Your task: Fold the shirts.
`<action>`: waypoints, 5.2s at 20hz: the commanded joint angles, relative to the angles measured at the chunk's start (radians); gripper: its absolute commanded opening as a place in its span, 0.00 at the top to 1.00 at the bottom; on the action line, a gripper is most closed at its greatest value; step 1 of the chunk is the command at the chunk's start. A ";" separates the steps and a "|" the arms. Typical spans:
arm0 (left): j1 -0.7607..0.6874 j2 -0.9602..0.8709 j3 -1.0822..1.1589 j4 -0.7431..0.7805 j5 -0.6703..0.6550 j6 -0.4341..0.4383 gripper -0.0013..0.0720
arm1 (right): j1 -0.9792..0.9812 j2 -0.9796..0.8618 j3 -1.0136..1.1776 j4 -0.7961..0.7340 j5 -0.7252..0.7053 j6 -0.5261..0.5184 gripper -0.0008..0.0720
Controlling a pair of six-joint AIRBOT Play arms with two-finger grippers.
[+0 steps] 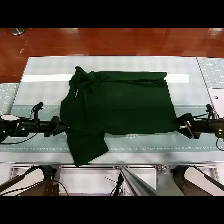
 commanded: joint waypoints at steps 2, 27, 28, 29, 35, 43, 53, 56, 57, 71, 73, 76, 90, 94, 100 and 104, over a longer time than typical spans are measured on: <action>0.000 0.000 0.000 -0.019 0.007 0.000 0.95 | 0.108 -0.023 0.012 0.055 -0.093 -0.024 0.70; -0.129 0.728 1.419 0.641 0.021 -0.297 0.95 | 0.298 0.492 1.604 -0.299 0.402 0.239 0.95; -0.195 0.746 1.407 0.702 0.021 -0.296 0.95 | 0.299 0.502 1.604 -0.298 0.406 0.244 0.96; -0.266 0.756 1.397 0.777 0.018 -0.298 0.95 | 0.307 0.507 1.604 -0.299 0.408 0.245 0.96; -0.475 0.726 1.185 0.906 -0.114 -0.414 0.95 | 0.310 0.507 1.286 -0.290 0.471 0.232 0.96; -0.472 0.409 0.692 0.898 0.196 -0.610 0.95 | 0.310 0.354 0.682 -0.093 0.119 0.085 0.96; -0.470 -0.285 0.957 0.663 0.414 -0.715 0.95 | 0.392 -0.418 0.937 0.063 -0.160 0.033 0.96; -0.460 -0.355 0.963 0.585 0.385 -0.715 0.95 | 0.404 -0.536 1.041 0.067 -0.120 0.090 0.96; -0.449 -0.362 0.963 0.583 0.349 -0.715 0.95 | 0.403 -0.552 1.064 0.066 -0.096 0.095 0.96; -0.327 -0.377 0.798 0.446 -0.048 -0.448 0.95 | 0.342 -0.553 0.891 -0.124 0.207 0.068 0.96; -0.326 -0.378 0.788 0.448 -0.072 -0.448 0.90 | 0.346 -0.553 0.877 -0.121 0.182 0.084 0.82; -0.295 -0.376 0.843 0.459 -0.193 -0.447 0.01 | 0.327 -0.529 0.898 -0.077 0.248 0.083 0.12; 0.164 0.099 0.019 0.232 -0.184 -0.214 0.02 | 0.167 0.204 0.109 0.098 0.037 -0.046 0.12; 0.121 0.099 -0.111 -0.039 -0.108 -0.050 0.02 | 0.166 0.215 0.072 0.114 0.056 -0.045 0.13; -0.029 0.099 -0.184 -0.103 0.022 0.018 0.04 | 0.066 0.215 0.120 -0.010 0.132 -0.007 0.12; -0.031 0.099 -0.182 -0.101 0.022 0.050 0.95 | -0.080 0.215 0.070 -0.277 0.277 0.106 0.13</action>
